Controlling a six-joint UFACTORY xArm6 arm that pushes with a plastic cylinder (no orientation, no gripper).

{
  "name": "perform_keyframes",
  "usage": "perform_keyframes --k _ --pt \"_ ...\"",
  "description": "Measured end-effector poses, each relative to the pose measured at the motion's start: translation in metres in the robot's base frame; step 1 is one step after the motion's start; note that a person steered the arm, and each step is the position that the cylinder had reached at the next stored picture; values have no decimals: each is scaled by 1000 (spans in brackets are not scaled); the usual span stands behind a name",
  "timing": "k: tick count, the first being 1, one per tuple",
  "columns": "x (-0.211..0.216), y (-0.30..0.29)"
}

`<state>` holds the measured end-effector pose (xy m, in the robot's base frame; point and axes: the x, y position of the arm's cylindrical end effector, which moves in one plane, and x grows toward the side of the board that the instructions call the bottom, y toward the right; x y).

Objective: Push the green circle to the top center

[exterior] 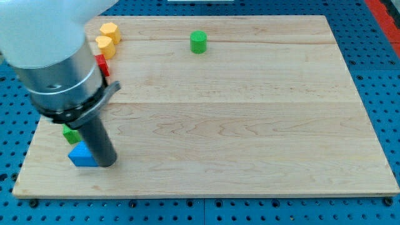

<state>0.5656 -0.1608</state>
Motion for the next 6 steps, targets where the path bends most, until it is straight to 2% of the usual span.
perform_keyframes --k 1,2,3,4,6 --pt "1 -15" --pt "-5 -1" --pt "-13 47" --pt "-66 182" --pt "-244 186"
